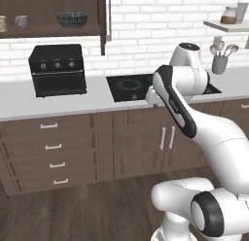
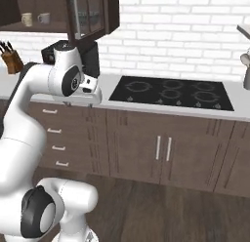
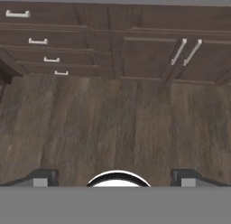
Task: Gather all objects into one cabinet and sort the glasses and bowls to opposite sides.
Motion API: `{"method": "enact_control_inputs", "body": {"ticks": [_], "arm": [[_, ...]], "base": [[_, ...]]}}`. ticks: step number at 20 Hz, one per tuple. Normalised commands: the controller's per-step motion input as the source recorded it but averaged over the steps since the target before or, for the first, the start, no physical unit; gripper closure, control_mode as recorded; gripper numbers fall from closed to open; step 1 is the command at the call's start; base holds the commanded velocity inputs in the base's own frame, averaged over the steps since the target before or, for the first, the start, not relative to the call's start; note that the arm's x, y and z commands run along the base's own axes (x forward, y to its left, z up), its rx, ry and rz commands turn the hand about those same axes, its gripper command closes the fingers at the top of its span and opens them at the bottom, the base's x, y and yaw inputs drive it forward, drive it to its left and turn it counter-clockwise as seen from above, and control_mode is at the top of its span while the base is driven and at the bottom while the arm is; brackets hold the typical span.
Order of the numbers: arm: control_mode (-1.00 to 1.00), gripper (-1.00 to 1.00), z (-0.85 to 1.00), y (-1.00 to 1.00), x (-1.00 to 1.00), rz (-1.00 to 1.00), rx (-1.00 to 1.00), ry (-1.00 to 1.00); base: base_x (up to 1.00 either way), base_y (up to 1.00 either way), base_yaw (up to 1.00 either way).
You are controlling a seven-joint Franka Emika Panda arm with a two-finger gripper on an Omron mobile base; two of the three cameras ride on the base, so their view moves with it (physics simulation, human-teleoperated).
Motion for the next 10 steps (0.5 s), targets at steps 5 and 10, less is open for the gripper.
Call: {"method": "enact_control_inputs", "body": {"ticks": [5, 10], "arm": [[1.00, -1.00, 0.00, 0.00, 0.00, 0.00, 0.00, 0.00], [1.00, -1.00, 0.00, 0.00, 0.00, 0.00, 0.00, 0.00]], "base": [[0.15, -0.78, 0.00], [0.71, -0.72, 0.00]]}}
